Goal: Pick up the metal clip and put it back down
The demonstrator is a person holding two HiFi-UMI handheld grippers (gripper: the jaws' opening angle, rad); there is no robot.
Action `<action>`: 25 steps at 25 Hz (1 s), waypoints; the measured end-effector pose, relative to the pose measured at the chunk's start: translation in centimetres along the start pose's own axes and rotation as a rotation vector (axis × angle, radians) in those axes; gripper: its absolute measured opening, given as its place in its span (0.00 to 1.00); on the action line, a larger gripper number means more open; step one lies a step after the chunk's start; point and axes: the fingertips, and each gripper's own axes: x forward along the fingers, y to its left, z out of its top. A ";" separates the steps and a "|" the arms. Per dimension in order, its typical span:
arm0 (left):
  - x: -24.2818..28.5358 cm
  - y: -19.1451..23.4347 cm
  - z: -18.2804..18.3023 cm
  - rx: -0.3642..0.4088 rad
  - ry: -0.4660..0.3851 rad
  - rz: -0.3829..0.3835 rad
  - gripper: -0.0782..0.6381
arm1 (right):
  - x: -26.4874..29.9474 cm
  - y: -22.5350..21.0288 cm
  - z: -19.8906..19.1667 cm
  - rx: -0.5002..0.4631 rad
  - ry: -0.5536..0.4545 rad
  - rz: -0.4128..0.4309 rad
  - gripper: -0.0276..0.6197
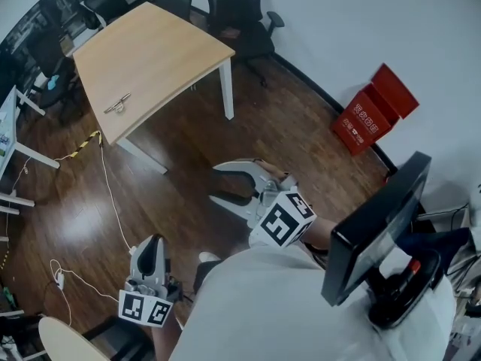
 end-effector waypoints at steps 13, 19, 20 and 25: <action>2.7 -5.0 -0.5 0.026 0.048 0.015 0.14 | -4.3 -1.2 -3.4 0.022 -0.013 0.007 0.33; 3.1 -6.2 -0.6 0.038 0.088 -0.008 0.14 | -5.3 -1.6 -4.2 0.059 -0.028 -0.027 0.32; 3.3 -6.3 -0.6 0.040 0.096 -0.018 0.13 | -5.5 -1.8 -4.2 0.062 -0.024 -0.035 0.32; 4.0 -7.2 -0.6 0.070 0.115 -0.077 0.13 | -6.6 -1.6 -4.6 0.077 -0.007 -0.077 0.32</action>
